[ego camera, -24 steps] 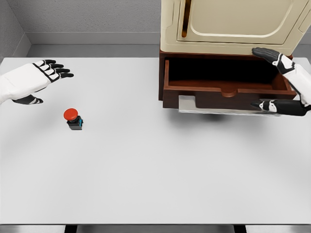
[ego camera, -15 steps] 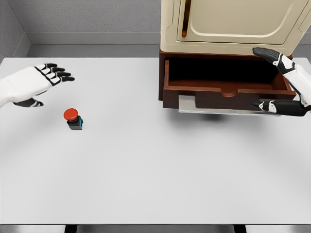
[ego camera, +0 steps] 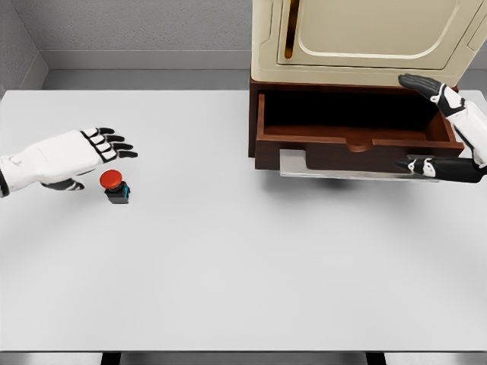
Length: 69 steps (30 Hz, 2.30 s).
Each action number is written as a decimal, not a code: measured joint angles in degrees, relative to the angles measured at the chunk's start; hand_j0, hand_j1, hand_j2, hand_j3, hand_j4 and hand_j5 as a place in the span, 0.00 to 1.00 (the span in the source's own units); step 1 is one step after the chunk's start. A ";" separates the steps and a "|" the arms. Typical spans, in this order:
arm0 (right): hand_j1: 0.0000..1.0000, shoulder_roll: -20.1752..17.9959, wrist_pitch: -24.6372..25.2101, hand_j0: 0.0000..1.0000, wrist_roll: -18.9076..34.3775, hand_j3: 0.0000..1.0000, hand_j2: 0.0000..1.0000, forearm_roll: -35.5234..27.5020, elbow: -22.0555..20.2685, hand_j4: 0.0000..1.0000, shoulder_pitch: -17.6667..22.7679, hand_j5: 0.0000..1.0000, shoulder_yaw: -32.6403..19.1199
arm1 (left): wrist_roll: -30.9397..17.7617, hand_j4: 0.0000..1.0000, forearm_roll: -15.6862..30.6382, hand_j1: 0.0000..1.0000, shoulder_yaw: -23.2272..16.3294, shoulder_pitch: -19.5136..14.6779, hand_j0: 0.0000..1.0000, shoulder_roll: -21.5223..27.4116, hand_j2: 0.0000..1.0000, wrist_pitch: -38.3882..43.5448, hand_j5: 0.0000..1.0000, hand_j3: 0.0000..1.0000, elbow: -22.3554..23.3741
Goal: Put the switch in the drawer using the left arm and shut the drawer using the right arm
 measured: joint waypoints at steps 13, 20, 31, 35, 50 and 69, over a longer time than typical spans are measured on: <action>1.00 0.11 0.00 1.00 -0.04 1.00 1.00 -0.22 0.00 1.00 0.44 1.00 -0.18 | -0.01 1.00 0.13 1.00 -3.40 -1.05 1.00 -0.76 1.00 0.00 1.00 1.00 -1.03; 1.00 0.11 0.00 1.00 -0.01 1.00 1.00 -0.39 0.00 1.00 0.53 1.00 -0.17 | -1.00 0.78 0.14 0.78 -3.65 -1.05 0.78 -0.81 0.78 0.00 0.78 0.78 -1.23; 1.00 0.11 0.00 1.00 -0.05 1.00 1.00 -0.44 0.00 1.00 0.62 1.00 -0.16 | -2.42 0.76 0.09 0.76 -3.76 -0.79 0.76 -0.45 0.76 -0.01 0.76 0.76 -1.79; 1.00 0.11 0.00 1.00 -0.06 1.00 1.00 -0.44 0.00 1.00 0.62 1.00 -0.16 | -2.45 0.76 0.07 0.76 -3.73 -0.88 0.76 -0.21 0.76 -0.01 0.76 0.76 -1.78; 1.00 0.11 0.00 1.00 -0.07 1.00 1.00 -0.44 0.00 1.00 0.88 1.00 -0.16 | -3.06 0.61 0.18 0.61 -3.69 -0.97 0.61 0.06 0.61 -0.01 0.61 0.61 -1.73; 1.00 0.19 0.00 1.00 -0.08 1.00 1.00 -0.44 0.00 1.00 0.97 1.00 -0.16 | -4.01 0.44 0.18 0.44 -3.67 -2.11 0.44 0.07 0.44 -0.01 0.44 0.44 -1.54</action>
